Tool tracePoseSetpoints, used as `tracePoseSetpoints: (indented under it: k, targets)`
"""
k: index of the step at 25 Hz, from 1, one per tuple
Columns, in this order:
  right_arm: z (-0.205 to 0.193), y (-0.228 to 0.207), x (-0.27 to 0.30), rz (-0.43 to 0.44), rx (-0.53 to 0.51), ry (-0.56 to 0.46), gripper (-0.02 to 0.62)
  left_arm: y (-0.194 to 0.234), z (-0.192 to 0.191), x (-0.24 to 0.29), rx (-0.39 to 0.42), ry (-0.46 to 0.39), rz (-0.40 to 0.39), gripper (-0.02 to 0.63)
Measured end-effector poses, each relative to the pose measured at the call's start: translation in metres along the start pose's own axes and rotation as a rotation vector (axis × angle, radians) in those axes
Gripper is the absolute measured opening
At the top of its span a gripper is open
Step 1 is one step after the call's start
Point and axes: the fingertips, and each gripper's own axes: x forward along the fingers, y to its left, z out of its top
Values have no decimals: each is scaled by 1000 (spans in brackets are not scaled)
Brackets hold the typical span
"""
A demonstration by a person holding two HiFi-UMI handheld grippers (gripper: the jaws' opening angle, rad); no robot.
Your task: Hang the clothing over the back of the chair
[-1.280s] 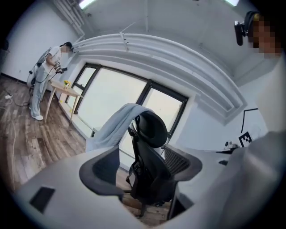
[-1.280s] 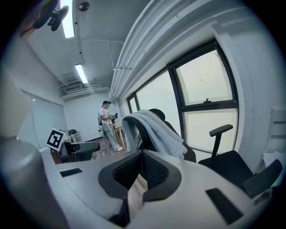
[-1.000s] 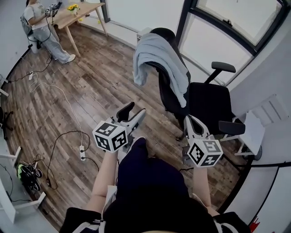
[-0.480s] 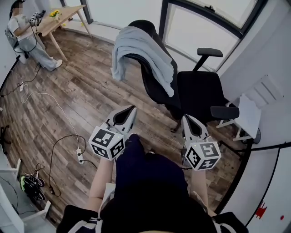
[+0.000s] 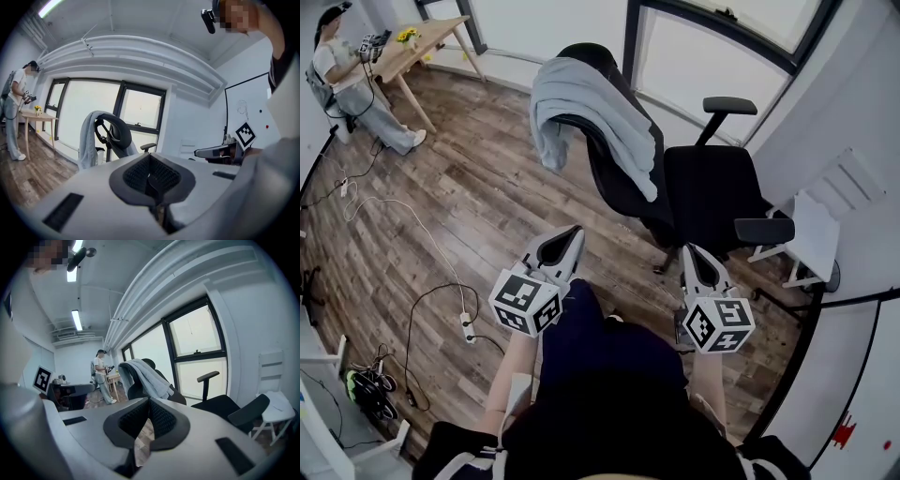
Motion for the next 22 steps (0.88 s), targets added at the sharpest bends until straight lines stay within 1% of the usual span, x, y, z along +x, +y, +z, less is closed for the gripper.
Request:
tracePoseSetpoints:
  k: [3,11,22]
  targets:
    - [-2,-1,2,-5,0,3,29,0,-2,-1,-3,0,3,9]
    - [-6,2,4,16,13,21,29,1,-5,3,-19,3,4,9]
    - [-6,0,5,14,7,33,28,-1,-8,6,-33,6,2,9]
